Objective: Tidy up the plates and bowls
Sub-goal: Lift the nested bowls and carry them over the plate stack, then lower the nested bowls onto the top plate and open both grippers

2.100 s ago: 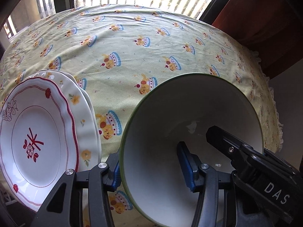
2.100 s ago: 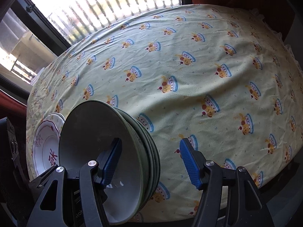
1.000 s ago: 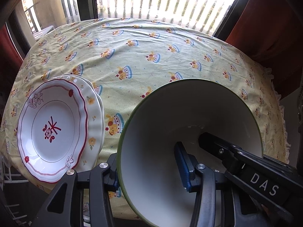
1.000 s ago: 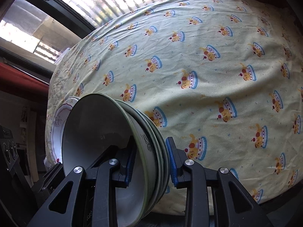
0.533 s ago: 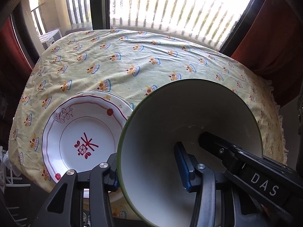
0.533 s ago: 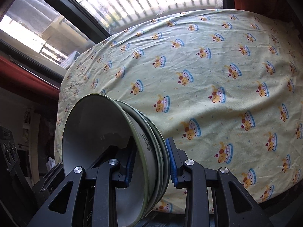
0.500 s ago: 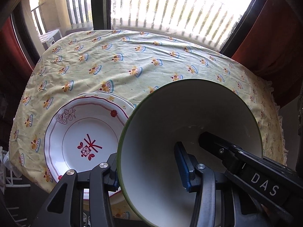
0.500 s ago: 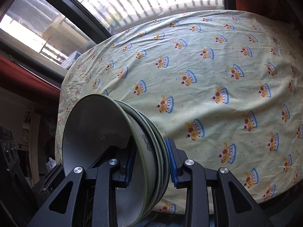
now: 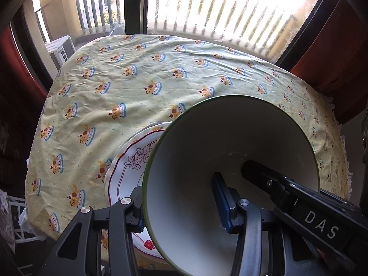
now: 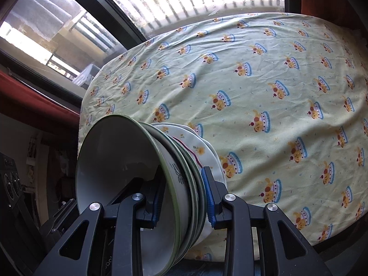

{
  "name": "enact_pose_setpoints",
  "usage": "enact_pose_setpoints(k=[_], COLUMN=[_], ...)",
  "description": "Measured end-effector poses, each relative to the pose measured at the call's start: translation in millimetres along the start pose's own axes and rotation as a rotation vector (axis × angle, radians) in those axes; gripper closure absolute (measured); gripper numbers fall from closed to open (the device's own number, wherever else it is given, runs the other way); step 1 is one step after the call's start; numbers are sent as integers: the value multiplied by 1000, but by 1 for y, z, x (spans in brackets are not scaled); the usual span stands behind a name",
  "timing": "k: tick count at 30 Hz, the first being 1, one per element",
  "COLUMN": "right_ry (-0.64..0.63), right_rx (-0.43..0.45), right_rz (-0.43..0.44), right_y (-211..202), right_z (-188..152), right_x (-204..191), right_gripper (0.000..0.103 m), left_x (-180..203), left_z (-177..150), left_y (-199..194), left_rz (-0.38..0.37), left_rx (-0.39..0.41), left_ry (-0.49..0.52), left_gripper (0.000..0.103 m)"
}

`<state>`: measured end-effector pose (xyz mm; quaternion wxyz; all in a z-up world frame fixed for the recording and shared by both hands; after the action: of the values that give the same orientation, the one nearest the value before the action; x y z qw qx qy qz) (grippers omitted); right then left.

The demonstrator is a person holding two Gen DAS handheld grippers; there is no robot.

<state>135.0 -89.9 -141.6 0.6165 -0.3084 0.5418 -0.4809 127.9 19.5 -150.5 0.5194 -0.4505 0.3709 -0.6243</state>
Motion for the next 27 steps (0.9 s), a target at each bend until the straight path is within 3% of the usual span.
enact_pose_setpoints(k=[13,22,27], right_ry=[108,87,102], right_rx=[-49,30,47], right_rz=[-53,-100,-91], right_y=[37,36,35], right_z=[-25,-16,-16], right_x=[-20,-19,-16], right_gripper=[69,68,66], left_x=[-31,-29,-30], left_z=[-14,0,-3], left_y=[23,24,24], left_rz=[-31,-40,-37], left_rx=[-95,-12,-5], left_ry=[47,88,56], left_gripper=[58,59,58])
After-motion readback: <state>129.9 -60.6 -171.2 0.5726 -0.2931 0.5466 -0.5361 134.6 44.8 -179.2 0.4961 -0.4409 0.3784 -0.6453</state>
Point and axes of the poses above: each gripper's, at about its wrist camera, not at the fingertips, and y roughly the way its jaws point, x to its right, z to its top, the point moved 9 cm from there along y, roughly the way its jaws point, and after that the axes turned 3 degrees about -x, right-handed, at the moved point
